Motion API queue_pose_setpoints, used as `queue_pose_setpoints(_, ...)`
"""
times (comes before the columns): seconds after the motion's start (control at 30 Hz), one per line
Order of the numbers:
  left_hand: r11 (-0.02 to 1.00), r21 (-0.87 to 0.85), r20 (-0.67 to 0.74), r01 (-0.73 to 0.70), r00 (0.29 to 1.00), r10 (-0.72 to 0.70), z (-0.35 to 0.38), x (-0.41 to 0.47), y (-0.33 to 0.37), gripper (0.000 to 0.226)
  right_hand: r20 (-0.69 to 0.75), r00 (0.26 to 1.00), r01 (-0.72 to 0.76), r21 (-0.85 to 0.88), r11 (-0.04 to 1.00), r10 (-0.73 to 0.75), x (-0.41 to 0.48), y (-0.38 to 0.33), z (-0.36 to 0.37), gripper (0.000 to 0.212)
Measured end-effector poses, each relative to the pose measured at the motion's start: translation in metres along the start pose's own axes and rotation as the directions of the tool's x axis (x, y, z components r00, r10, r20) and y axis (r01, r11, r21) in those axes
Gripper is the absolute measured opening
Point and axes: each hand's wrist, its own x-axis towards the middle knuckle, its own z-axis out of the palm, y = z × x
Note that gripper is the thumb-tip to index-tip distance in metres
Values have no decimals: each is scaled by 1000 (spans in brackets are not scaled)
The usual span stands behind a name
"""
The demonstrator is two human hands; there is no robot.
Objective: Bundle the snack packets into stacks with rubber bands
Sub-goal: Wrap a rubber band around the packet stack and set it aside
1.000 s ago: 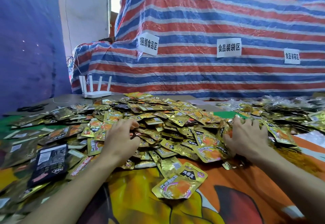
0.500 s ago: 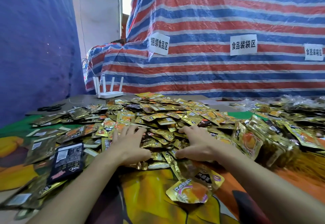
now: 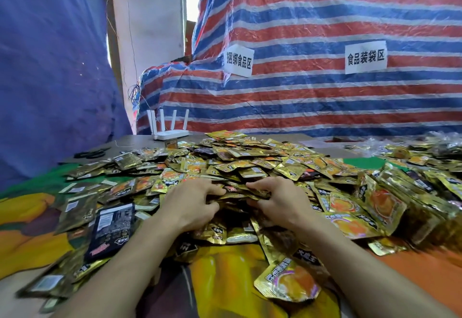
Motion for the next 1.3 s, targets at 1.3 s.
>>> queue_pose_setpoints(1.3,163,-982,-181,-92,694,-697,7,10,14,3,129,991,-129,992,6,32,-2,0,-2,23)
